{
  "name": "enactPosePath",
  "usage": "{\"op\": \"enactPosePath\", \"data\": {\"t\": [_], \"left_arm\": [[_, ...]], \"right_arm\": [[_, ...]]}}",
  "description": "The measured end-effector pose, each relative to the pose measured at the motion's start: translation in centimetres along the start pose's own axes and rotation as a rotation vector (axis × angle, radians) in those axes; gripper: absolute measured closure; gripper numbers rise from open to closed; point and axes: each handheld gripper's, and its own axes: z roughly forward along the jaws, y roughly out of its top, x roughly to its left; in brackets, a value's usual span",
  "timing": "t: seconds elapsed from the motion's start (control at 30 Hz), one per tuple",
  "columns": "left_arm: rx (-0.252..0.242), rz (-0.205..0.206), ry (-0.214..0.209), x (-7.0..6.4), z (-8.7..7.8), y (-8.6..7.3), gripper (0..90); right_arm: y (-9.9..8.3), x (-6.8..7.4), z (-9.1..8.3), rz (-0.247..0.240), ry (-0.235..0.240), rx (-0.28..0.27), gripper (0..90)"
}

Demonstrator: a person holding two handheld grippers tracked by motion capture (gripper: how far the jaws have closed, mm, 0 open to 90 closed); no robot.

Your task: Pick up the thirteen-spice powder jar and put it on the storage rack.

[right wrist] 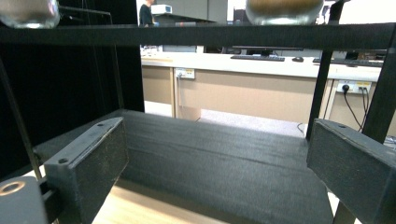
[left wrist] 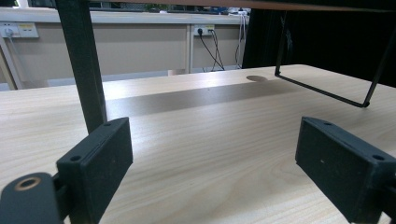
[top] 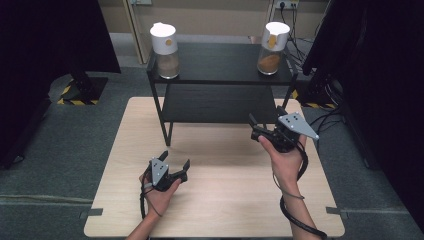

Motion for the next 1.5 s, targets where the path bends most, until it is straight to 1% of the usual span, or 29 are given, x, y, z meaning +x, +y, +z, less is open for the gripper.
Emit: {"op": "enactPosePath", "data": {"t": [0.27, 0.47, 0.83, 1.1, 1.5], "left_arm": [[-0.001, 0.0, 0.001, 0.0, 0.0, 0.0, 10.9], [-0.001, 0.0, 0.001, 0.0, 0.0, 0.0, 10.9], [-0.001, 0.0, 0.002, -0.1, 0.0, 0.0, 11.0], [-0.001, 0.0, 0.002, -0.1, 0.0, 0.0, 10.9], [-0.002, 0.0, 0.002, -0.1, 0.0, 0.0, 10.9]], "right_arm": [[-1.6, -0.1, -0.6, -0.004, 0.007, 0.034, 5.7], [-2.9, -0.3, -1.2, 0.003, 0.015, 0.051, 5.6], [-4.9, -0.7, -2.0, 0.016, 0.013, 0.08, 5.6], [-6.4, -0.8, -2.5, 0.021, 0.018, 0.082, 5.6], [-7.8, -0.8, -3.0, 0.022, 0.024, 0.098, 5.6]]}}
